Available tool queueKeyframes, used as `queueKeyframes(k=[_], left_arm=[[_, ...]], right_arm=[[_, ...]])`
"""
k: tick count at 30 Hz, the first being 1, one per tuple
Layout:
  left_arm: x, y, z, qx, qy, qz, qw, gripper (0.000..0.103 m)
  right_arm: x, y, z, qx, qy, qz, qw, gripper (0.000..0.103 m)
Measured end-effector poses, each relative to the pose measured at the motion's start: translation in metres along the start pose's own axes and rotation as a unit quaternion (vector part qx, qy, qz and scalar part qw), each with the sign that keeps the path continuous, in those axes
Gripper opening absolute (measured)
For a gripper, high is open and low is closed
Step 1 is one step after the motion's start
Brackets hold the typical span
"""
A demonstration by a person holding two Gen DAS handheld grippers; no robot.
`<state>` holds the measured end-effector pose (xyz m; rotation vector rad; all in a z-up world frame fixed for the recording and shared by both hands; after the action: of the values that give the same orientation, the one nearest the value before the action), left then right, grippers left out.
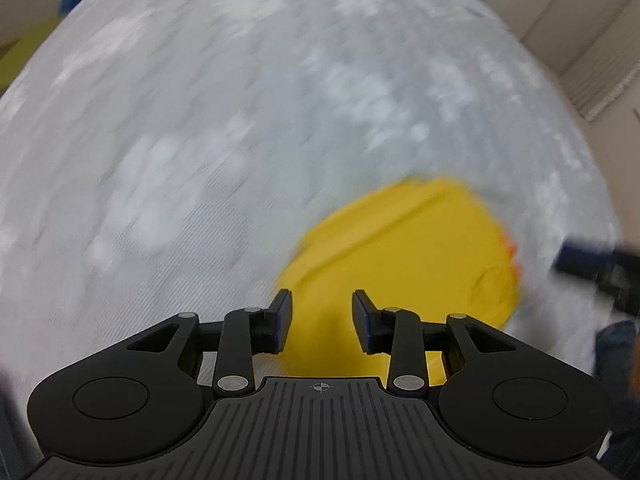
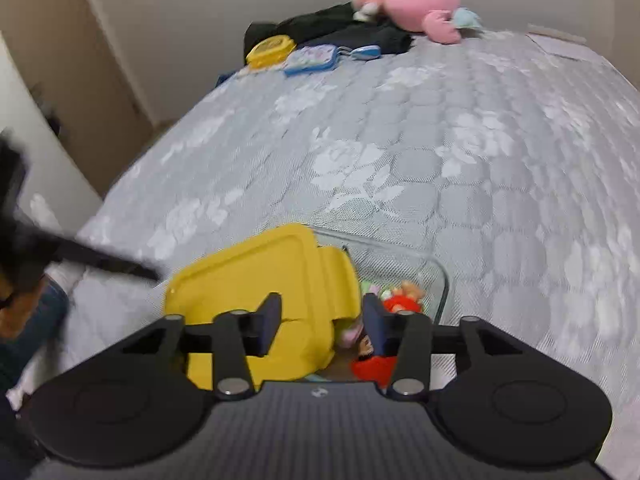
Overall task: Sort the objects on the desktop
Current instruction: 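Lift and flip the yellow lid over the glass container with both tools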
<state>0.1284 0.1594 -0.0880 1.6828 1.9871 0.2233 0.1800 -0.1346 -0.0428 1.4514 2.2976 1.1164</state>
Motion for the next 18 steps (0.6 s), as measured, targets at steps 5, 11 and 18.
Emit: queueKeyframes(k=[5,11,18], left_arm=[[0.05,-0.035,0.016,0.042,-0.031,-0.099,0.9937,0.036],[0.048,-0.018,0.035,0.042,-0.094,-0.153,0.9828,0.036],[0.026,-0.005,0.067,0.06,-0.084,-0.135,0.9855,0.051]], right_arm=[[-0.014,0.0,0.016,0.015,0.004,0.035,0.999,0.049],[-0.024,0.008,0.037,0.018,0.033,0.109,0.993,0.071],[-0.025,0.003,0.075,0.071,0.045,0.139,0.987,0.072]])
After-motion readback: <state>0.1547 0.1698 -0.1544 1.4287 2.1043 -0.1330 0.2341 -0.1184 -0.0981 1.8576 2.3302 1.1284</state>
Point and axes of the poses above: each gripper's, at about its wrist camera, not at the fingertips, and z roughly the way its jaws point, x to its left, y to its top, the point moved 6 cm from there along z, roughly the way its jaws point, and after that the axes turned 7 degrees about -x, right-handed, at the moved point
